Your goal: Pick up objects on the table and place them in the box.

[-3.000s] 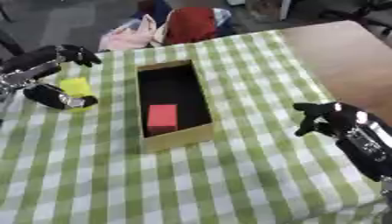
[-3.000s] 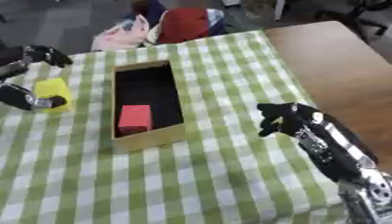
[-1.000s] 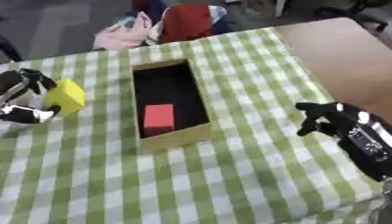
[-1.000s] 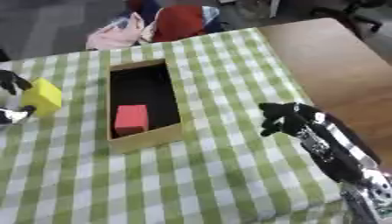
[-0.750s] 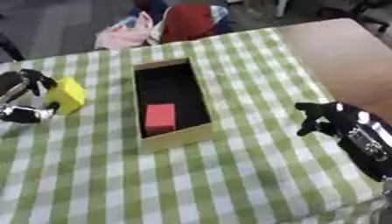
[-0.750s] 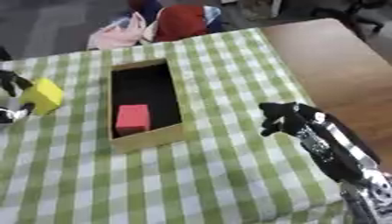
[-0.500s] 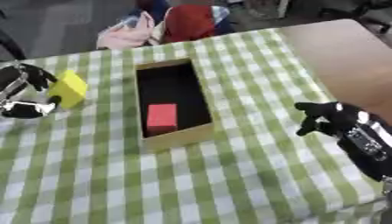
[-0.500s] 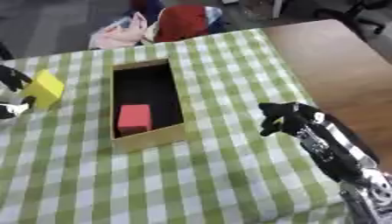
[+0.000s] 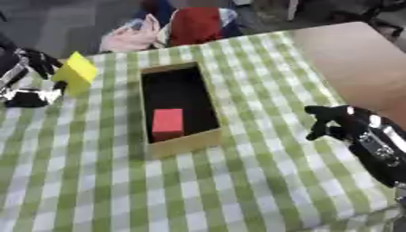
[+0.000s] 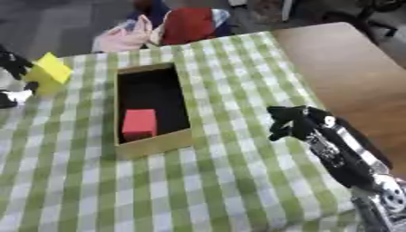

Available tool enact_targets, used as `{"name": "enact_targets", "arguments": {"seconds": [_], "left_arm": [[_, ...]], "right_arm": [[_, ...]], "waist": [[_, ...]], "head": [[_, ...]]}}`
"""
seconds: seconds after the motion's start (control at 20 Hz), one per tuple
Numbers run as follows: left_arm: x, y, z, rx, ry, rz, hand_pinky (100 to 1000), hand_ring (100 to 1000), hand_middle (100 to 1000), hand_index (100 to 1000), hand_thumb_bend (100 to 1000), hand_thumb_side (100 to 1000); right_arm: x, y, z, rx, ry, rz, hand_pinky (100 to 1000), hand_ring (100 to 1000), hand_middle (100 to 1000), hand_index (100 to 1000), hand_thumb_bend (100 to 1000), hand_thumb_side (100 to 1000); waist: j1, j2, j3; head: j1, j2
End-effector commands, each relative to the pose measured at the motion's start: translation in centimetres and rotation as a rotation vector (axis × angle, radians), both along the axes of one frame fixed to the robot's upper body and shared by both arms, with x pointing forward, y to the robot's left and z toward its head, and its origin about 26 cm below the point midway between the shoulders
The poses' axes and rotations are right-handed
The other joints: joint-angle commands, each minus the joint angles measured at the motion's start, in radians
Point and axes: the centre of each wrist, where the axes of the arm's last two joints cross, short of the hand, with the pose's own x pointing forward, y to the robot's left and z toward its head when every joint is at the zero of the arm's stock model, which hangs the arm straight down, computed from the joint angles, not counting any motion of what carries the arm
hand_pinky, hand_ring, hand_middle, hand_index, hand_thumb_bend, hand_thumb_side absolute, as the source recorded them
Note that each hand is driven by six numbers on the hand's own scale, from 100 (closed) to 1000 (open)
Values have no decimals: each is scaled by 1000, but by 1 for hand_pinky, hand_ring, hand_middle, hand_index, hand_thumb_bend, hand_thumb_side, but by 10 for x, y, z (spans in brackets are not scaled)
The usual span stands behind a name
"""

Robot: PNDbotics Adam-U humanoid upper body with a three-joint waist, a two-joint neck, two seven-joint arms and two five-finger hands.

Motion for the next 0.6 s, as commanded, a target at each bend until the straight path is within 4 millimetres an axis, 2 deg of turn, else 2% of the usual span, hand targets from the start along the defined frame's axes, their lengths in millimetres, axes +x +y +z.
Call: {"name": "enact_targets", "arguments": {"seconds": [0.05,0.3,0.6], "left_arm": [[3,-17,26,10,-49,-74,665,518,507,688,149,177],[10,-52,35,26,-54,-190,666,523,511,691,154,179],[18,-84,30,63,-30,-276,668,531,518,698,161,193]], "right_arm": [[0,0,6,-10,-19,15,658,929,580,744,100,722],[1,2,7,-14,-18,34,658,929,581,744,100,724],[2,8,9,-25,-22,77,658,930,581,744,100,729]], "waist": [[-3,-18,-5],[-4,-18,-25],[-2,-12,-54]], "head": [[2,-8],[3,-10],[11,-15]]}}
